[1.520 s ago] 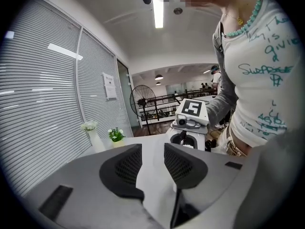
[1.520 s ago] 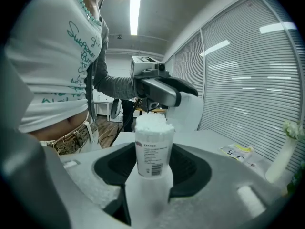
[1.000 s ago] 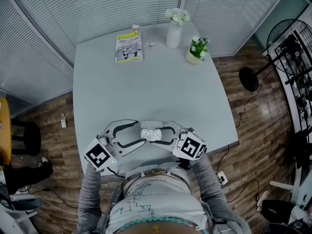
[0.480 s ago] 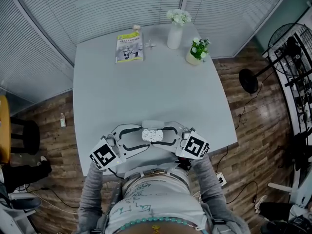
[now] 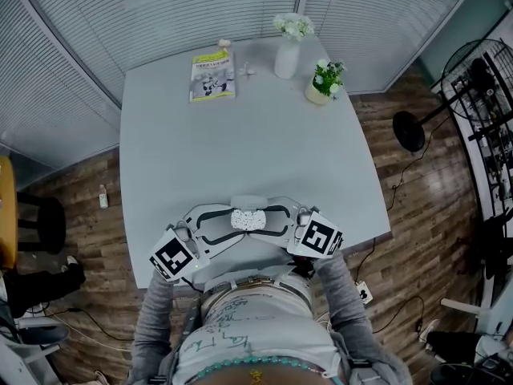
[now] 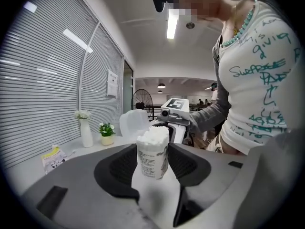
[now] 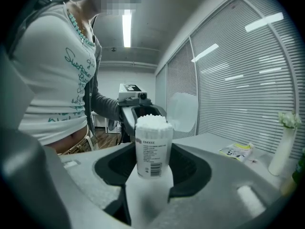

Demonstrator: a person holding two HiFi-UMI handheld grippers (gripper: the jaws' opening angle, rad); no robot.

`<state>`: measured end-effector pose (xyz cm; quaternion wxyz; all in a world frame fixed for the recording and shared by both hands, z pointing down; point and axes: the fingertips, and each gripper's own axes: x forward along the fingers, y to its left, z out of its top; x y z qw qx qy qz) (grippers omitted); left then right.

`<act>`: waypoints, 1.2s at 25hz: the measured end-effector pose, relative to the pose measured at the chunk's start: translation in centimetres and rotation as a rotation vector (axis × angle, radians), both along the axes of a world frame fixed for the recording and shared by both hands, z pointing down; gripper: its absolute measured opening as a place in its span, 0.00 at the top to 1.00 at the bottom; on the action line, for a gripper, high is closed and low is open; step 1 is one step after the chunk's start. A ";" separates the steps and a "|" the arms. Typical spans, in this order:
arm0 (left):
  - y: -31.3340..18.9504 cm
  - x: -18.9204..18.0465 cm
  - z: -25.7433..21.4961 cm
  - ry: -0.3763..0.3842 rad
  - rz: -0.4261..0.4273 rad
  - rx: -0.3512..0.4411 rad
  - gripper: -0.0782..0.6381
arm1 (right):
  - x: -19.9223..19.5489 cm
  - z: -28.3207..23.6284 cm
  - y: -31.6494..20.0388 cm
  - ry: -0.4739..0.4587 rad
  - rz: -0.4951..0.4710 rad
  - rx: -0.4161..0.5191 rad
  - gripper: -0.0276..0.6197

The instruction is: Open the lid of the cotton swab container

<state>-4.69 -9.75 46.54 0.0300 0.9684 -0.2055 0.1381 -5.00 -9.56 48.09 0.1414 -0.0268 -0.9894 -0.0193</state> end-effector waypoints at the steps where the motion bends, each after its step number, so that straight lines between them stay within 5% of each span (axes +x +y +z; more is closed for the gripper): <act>1: 0.0 0.0 -0.1 0.002 -0.009 0.004 0.61 | 0.0 0.1 0.0 -0.002 0.000 -0.001 0.64; 16: -0.3 -0.1 -0.1 -0.018 -0.125 0.029 0.61 | 0.2 0.4 -0.7 -0.029 0.042 -0.002 0.62; 30: 0.4 0.1 0.0 -0.008 -0.128 0.009 0.61 | 0.3 0.4 0.0 -0.014 0.032 -0.008 0.62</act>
